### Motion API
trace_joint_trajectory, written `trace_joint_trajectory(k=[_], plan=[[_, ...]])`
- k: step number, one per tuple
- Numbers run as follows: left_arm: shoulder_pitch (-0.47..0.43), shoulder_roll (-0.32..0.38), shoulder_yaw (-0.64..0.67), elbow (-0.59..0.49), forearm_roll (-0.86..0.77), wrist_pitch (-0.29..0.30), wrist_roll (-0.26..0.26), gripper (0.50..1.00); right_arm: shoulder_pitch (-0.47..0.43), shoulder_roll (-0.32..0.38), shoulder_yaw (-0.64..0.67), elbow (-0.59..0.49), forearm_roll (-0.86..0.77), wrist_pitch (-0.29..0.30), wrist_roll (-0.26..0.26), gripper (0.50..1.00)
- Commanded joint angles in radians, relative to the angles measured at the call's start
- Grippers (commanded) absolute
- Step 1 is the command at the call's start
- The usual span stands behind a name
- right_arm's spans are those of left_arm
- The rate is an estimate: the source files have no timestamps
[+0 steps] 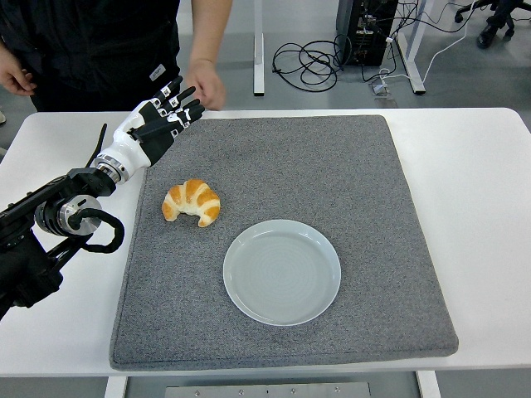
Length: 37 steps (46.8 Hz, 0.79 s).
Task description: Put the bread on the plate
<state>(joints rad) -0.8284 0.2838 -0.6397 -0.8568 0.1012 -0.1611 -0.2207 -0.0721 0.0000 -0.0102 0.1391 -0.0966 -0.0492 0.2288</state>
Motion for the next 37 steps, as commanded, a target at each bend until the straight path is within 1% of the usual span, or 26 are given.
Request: trace_joint_trajectory(k=[1,8,11,30,33,37], plan=[[0.000,0.000,0.000,0.001,0.000,0.000,-0.002,0.965,0.000,0.000,0.001,0.000,0.000,0.000,0.001,1.000],[0.005,0.000,0.000,-0.001,0.002,0.000,-0.003,0.965,0.000,0.000,0.001,0.000,0.000,0.000,0.000,1.000],[0.005,0.001,0.000,0.001,0.002,0.000,0.004,0.965,0.000,0.000,0.001,0.000,0.000,0.000,0.001,1.000],[0.005,0.000,-0.001,0.001,0.002,0.002,-0.008,0.965,0.000,0.000,0.001,0.000,0.000,0.000,0.000,1.000],[0.005,0.001,0.000,0.001,0.003,0.002,-0.031,0.965,0.000,0.000,0.001,0.000,0.000,0.000,0.000,1.000],[0.006,0.001,0.011,0.001,0.005,0.002,-0.103,0.965,0.000,0.000,0.001,0.000,0.000,0.000,0.000,1.000]])
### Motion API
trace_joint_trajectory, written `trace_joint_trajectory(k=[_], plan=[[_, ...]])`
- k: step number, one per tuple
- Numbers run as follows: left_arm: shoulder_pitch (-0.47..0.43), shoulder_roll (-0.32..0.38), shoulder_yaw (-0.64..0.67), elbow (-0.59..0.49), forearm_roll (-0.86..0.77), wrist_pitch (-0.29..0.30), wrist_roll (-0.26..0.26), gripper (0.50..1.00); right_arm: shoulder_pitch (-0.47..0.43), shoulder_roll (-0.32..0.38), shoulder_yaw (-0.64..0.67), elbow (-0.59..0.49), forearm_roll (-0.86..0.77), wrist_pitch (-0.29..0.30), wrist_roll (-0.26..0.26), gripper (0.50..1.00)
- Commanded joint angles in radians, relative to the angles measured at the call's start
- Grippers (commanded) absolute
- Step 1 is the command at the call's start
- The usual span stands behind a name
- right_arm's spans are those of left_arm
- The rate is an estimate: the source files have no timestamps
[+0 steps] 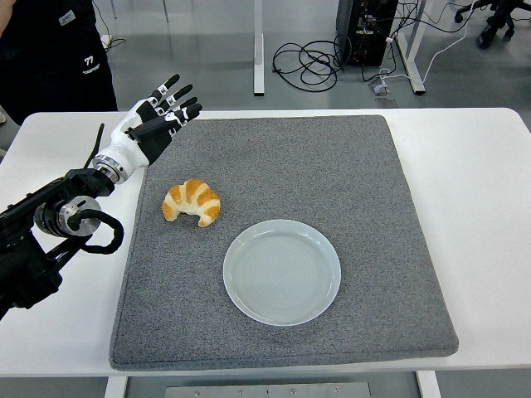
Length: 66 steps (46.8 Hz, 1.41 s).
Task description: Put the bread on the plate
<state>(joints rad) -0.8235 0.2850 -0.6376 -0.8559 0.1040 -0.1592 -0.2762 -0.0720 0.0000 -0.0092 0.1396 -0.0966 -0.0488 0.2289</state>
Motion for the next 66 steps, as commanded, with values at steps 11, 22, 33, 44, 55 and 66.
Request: trace_joint_trajectory(k=[11,22,33,44,55,66], plan=[[0.015,-0.001,0.010,0.000,0.003,0.003,-0.118,0.965,0.000,0.000,0.000,-0.002,0.000,0.000,0.000,1.000],[0.014,-0.001,0.007,0.000,0.002,0.012,-0.120,0.965,0.000,0.000,0.000,0.000,0.000,0.000,0.000,1.000],[0.014,0.002,0.009,0.000,0.003,0.020,-0.118,0.965,0.000,0.000,0.000,0.000,0.000,0.000,0.000,1.000],[0.014,0.008,0.010,-0.002,0.005,0.036,-0.121,0.965,0.000,0.000,0.000,0.000,0.000,0.000,0.000,1.000],[-0.011,0.062,0.044,-0.026,0.016,0.038,-0.113,0.958,0.000,0.000,0.000,0.002,0.000,0.000,0.000,1.000],[-0.184,0.180,0.303,-0.078,0.075,0.076,-0.110,0.942,0.000,0.000,0.001,0.002,0.000,0.000,0.000,1.000]])
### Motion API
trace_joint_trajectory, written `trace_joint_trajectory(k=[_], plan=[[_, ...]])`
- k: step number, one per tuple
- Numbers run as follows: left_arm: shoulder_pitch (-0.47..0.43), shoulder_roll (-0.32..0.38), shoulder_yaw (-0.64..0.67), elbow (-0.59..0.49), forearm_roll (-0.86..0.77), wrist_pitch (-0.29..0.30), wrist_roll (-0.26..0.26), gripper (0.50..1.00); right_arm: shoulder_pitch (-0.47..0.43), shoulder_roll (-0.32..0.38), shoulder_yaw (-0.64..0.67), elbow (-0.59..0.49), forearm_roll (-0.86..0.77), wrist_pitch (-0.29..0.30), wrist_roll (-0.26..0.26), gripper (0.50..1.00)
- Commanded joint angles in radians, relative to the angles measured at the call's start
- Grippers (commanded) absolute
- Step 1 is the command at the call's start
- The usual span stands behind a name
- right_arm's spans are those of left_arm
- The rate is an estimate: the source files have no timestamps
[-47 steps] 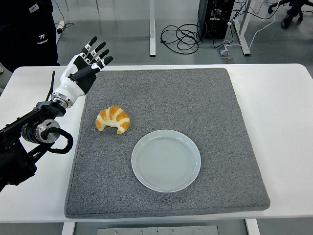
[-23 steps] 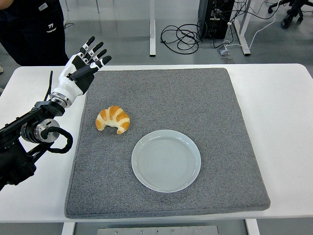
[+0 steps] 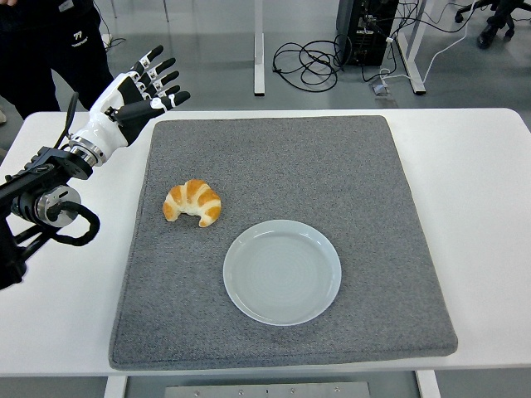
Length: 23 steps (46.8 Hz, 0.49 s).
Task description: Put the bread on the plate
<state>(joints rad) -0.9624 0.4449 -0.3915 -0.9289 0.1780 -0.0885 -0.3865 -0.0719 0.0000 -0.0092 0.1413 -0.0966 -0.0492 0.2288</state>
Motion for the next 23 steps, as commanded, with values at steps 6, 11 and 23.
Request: trace_joint_trajectory(k=[6,11,23], plan=[[-0.145,0.067,0.184,-0.008,0.001,0.004,0.000,0.945,0.000,0.000,0.002,0.000,0.000,0.000,0.000,1.000],[-0.222,0.100,0.272,-0.027,0.003,-0.002,0.003,0.949,0.000,0.000,0.002,0.000,0.000,0.000,0.001,1.000],[-0.459,0.159,0.565,-0.136,0.031,-0.002,0.040,0.949,0.000,0.000,0.002,0.000,0.000,0.000,0.001,1.000]])
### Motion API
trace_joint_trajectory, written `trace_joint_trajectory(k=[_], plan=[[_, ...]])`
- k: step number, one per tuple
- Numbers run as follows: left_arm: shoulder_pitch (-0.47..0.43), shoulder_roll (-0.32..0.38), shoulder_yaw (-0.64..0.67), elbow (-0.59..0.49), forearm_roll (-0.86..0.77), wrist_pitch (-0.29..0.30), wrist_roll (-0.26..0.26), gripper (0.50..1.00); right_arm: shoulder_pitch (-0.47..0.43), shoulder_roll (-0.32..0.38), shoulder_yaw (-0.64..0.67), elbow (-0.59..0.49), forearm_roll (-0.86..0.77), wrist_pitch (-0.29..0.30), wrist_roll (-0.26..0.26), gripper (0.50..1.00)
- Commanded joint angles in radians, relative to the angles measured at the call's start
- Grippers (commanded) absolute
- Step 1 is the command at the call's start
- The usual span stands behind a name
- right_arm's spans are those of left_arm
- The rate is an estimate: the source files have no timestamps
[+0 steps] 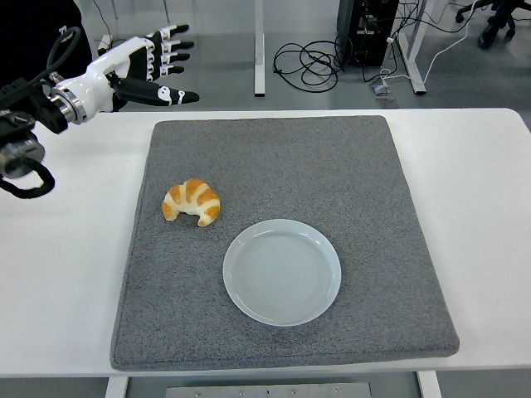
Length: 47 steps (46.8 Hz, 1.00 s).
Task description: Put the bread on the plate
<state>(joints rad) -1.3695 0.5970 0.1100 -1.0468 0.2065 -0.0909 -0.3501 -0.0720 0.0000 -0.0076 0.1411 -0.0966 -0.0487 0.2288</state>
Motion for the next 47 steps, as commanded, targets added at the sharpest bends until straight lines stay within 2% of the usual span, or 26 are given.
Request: trace_joint_trajectory(k=[1,8,13,20,25,39,47], plan=[[-0.069,0.009,0.085,-0.022,0.004,0.000,0.003,0.949,0.000,0.000,0.000,0.000,0.000,0.000,0.001,1.000],[-0.164,0.007,0.212,-0.028,0.060,0.000,0.003,0.949,0.000,0.000,0.000,0.000,0.000,0.000,0.000,1.000],[-0.184,0.009,0.243,-0.035,0.168,0.003,0.003,0.948,0.000,0.000,0.000,0.000,0.000,0.000,0.000,1.000],[-0.180,0.032,0.246,-0.070,0.382,0.007,0.003,0.943,0.003,0.000,0.001,0.000,0.000,0.000,0.001,1.000],[-0.175,0.056,0.252,-0.104,0.471,0.007,0.010,0.940,0.014,0.000,0.001,0.000,0.000,0.000,0.001,1.000],[-0.166,0.073,0.287,-0.117,0.588,0.016,0.016,0.940,0.018,0.000,0.000,0.000,0.000,0.000,0.000,1.000],[-0.114,0.066,0.286,-0.117,0.611,0.086,0.013,0.939,0.020,0.000,0.000,0.000,0.000,0.000,0.000,1.000]])
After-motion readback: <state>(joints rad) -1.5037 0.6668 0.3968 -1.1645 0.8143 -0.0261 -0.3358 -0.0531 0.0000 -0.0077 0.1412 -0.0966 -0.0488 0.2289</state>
